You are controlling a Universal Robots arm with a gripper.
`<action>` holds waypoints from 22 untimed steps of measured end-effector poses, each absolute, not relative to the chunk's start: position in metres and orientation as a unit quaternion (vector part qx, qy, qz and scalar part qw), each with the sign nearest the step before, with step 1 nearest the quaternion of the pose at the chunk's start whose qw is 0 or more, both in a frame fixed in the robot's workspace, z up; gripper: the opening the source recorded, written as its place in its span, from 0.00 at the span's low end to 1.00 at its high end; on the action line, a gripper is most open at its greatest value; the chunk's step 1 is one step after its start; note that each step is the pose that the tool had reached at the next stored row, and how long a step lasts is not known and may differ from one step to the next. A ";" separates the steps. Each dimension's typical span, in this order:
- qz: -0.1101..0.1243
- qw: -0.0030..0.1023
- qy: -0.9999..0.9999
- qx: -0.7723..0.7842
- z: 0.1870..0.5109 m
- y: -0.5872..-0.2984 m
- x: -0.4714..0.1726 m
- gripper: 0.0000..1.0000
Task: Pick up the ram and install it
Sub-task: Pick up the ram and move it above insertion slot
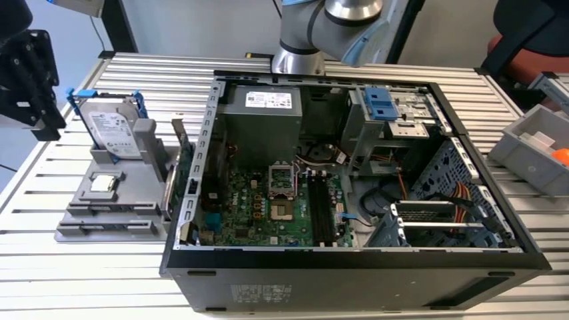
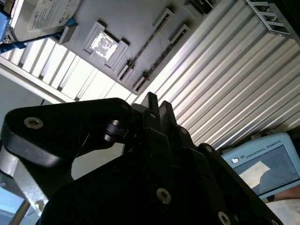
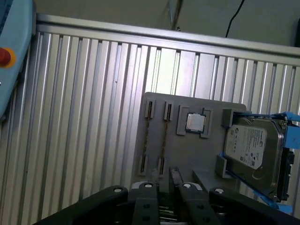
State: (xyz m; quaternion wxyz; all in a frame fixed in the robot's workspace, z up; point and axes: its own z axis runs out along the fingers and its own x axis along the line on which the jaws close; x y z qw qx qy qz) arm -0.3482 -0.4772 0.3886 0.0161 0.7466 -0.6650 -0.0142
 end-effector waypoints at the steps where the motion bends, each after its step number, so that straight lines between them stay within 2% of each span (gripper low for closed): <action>1: -0.014 0.016 -0.665 0.747 0.389 -0.477 -0.348 1.00; 15: -0.014 0.016 -0.681 0.732 0.385 -0.477 -0.348 1.00; 22: -0.005 0.007 -0.683 0.730 0.380 -0.476 -0.349 1.00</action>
